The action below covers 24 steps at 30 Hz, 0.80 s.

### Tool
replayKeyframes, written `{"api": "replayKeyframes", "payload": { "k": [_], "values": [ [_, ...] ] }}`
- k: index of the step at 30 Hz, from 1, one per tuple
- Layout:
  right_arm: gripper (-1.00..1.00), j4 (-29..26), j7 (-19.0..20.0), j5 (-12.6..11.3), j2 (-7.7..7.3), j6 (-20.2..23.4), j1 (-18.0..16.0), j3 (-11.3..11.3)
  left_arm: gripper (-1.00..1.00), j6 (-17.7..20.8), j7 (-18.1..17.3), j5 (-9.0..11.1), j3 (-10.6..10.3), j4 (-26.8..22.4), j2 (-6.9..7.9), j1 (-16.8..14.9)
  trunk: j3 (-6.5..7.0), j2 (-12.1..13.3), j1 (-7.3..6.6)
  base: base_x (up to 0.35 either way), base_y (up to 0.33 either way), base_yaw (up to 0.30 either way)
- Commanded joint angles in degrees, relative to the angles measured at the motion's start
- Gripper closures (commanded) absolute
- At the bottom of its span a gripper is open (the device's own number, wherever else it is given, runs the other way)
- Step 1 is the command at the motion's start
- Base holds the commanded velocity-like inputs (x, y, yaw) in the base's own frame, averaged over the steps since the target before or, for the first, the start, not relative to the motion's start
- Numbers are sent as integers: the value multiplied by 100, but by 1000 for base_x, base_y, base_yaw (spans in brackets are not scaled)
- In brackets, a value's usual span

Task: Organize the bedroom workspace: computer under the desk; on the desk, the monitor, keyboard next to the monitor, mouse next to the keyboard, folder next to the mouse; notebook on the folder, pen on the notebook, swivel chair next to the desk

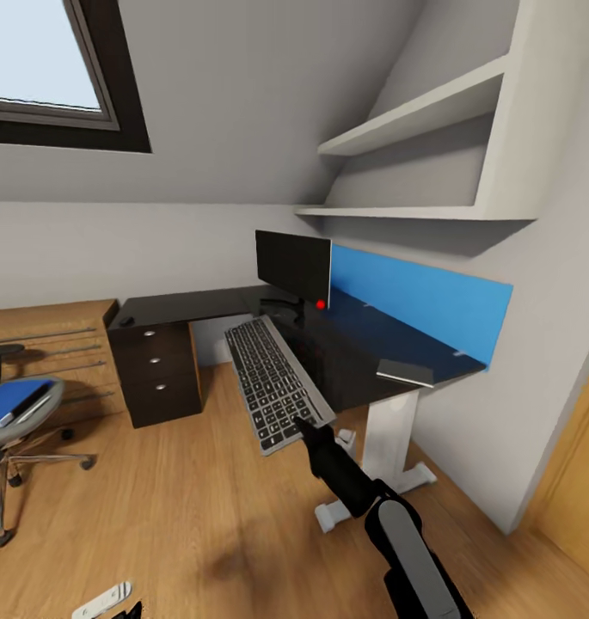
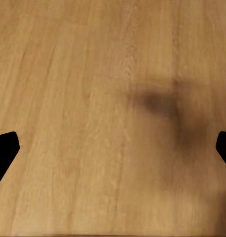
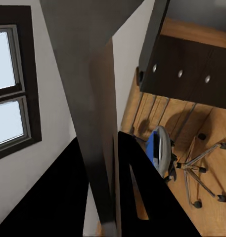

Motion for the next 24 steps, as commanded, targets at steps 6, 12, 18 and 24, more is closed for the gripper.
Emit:
{"api": "replayKeyframes", "payload": {
  "k": [6, 12, 18, 24],
  "values": [
    [100, -6, -71, 49, 10, -67, -4, 222, -100, 26, 22, 60, -50, 75, -2, -4, 35, -3, 0, 0, 0, 189],
    [100, -9, -81, 46, 11, -343, -4, 262, -100, 12, 25, 60, -67, 88, -1, -2, 63, -3, 0, 93, 74, 134],
    [100, -87, -60, 25, -7, -403, -4, 253, -100, 15, 25, 56, -70, 114, 0, -2, 66, -3, 0, 125, 104, 18],
    [100, -70, -1, -55, -34, -405, -4, 234, -100, 15, 31, 54, -81, 151, 0, -2, 66, -3, 0, 12, 10, 2]
  ]
}}
